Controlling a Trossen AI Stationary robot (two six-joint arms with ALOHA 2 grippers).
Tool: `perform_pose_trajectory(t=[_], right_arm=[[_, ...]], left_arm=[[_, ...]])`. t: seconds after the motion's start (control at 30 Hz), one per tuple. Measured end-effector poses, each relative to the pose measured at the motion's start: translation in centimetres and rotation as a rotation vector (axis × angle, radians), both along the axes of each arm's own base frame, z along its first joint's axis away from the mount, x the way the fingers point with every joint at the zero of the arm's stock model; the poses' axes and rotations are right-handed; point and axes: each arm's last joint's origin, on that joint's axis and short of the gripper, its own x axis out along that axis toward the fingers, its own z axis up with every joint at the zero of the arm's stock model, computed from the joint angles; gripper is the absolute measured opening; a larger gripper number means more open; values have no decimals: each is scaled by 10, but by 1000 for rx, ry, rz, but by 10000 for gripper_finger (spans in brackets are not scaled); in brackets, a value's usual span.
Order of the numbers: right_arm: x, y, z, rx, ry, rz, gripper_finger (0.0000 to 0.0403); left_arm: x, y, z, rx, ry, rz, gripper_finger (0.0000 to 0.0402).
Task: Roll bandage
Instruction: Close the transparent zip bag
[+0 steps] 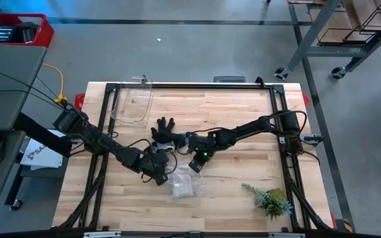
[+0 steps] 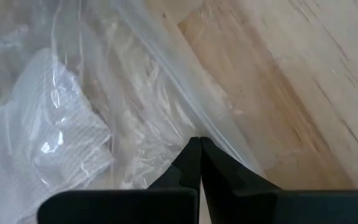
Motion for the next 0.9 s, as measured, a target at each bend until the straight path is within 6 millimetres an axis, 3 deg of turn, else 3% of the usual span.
perform_pose_trajectory(t=[0.2, 0.27, 0.67, 0.9], right_arm=[[2, -1, 0, 11, -13, -27, 0], [2, -1, 0, 15, -15, -27, 0], [2, -2, -1, 20, -18, -32, 0], [2, -2, -1, 21, -13, -50, 0]], left_arm=[[-3, 1, 45, -82, -257, 1, 0], [-10, 3, 50, -92, -303, 31, 0], [-43, 16, -5, -375, -389, 229, 0], [-48, 15, -11, -457, -322, 215, 0]])
